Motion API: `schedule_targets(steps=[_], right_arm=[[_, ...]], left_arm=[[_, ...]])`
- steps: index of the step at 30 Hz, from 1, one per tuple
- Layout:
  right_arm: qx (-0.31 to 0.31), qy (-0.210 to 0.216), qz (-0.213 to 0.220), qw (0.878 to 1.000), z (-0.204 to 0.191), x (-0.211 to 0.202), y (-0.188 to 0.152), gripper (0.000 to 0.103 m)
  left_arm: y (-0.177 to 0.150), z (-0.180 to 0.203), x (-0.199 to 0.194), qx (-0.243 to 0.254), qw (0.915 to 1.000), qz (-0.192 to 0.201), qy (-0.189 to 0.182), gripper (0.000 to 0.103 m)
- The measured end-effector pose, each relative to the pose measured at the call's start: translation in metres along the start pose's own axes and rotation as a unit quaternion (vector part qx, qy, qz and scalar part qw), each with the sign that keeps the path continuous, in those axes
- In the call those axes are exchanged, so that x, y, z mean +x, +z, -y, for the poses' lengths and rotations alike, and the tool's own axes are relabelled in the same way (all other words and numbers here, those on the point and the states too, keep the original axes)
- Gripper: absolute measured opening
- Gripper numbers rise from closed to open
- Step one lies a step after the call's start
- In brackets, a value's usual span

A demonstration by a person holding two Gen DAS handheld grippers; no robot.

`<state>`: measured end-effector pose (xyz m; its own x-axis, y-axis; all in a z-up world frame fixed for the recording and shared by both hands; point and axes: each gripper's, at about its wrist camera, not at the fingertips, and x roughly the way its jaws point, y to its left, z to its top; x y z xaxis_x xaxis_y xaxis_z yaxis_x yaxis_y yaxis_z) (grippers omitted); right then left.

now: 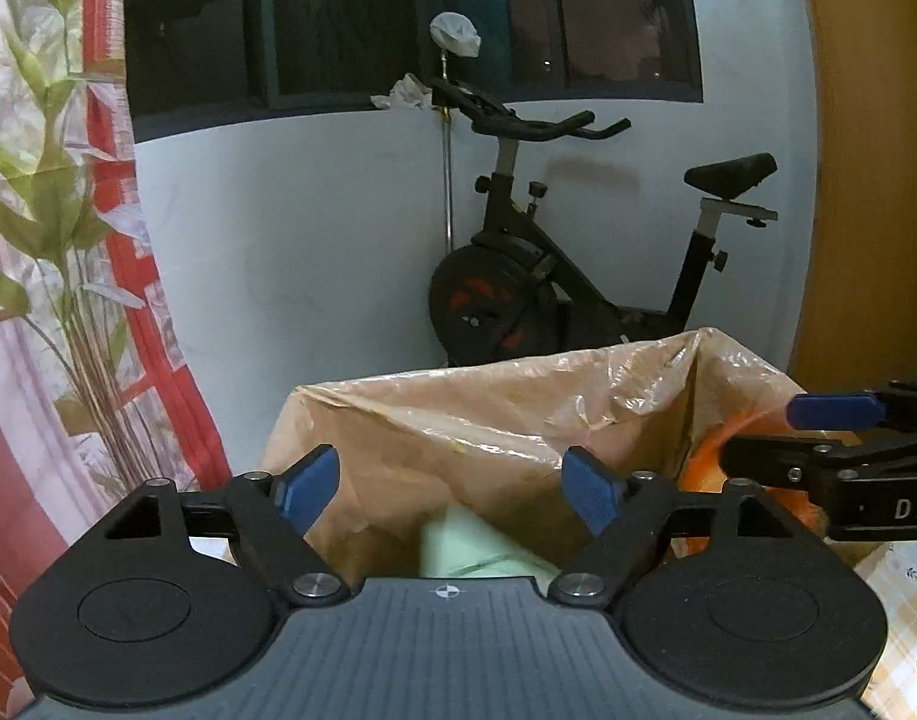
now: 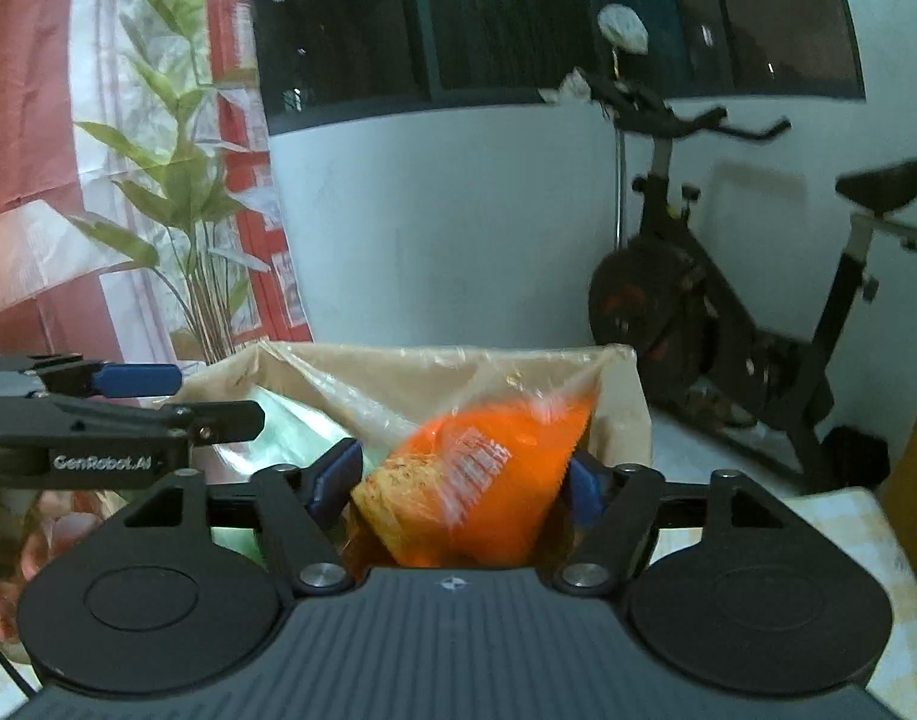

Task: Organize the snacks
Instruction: 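Open the right tool to drop the orange bag into the box, then move the right tool back to the pile and grasp the green snack bag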

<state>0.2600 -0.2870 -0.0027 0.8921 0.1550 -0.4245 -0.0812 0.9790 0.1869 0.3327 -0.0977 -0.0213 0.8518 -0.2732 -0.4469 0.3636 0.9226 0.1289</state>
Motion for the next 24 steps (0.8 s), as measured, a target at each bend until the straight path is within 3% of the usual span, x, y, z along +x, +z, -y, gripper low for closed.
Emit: schedule_targets(steps=[11,18,24], right_arm=[[0.019,0.010,0.027,0.999,-0.010,-0.047,-0.008,0.081],[0.033,0.026,0.049,0.998,-0.022,-0.079,-0.035,0.083],[0.040,0.026,0.030,0.998,-0.034,-0.088,-0.068,0.086]], left_arm=[[-0.021,-0.051,-0.066,-0.097,0.9953,0.007,-0.003,0.083],[-0.048,-0.074,-0.109,-0.125,0.9920,0.009,0.013,0.083],[-0.080,-0.074,-0.119,-0.155,0.9876,-0.006,0.021,0.083]])
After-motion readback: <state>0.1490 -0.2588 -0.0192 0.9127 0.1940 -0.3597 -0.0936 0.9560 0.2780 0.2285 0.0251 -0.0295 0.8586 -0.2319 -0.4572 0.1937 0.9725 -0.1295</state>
